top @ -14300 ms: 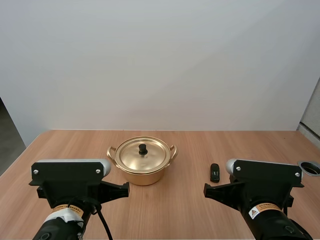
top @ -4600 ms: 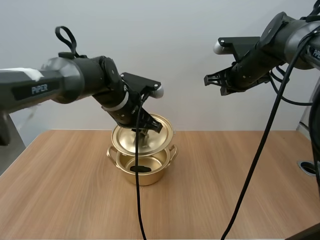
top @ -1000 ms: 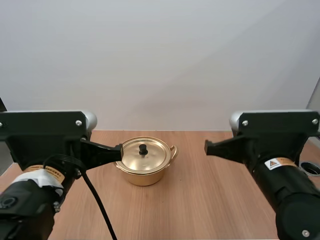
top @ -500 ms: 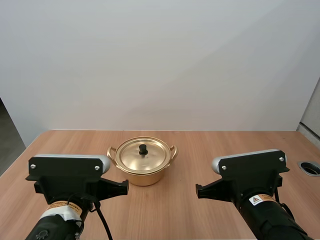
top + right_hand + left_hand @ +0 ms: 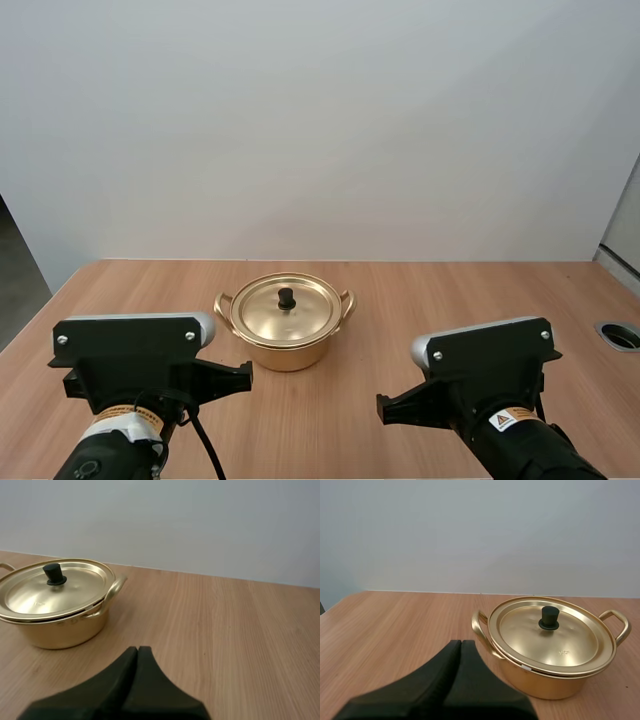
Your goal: Open the pot, put the car inside, and close it
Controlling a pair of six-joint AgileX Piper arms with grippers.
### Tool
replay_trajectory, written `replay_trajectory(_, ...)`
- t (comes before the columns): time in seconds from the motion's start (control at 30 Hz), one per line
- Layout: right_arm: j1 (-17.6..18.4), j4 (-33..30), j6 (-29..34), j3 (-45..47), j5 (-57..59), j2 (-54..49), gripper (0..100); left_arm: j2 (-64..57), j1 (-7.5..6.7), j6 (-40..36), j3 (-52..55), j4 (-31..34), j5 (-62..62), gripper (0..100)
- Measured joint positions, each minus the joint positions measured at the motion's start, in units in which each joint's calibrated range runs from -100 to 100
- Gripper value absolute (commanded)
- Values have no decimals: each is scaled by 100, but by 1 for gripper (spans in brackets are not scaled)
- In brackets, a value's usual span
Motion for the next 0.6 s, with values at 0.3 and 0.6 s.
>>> replay_trajectory(0.3, 0, 0, 0, 0, 0, 0, 0, 0, 0, 0, 0, 0, 15, 0)
replay_trajectory(0.6, 50, 0, 0, 0, 0, 0, 0, 0, 0, 0, 0, 0, 15, 0)
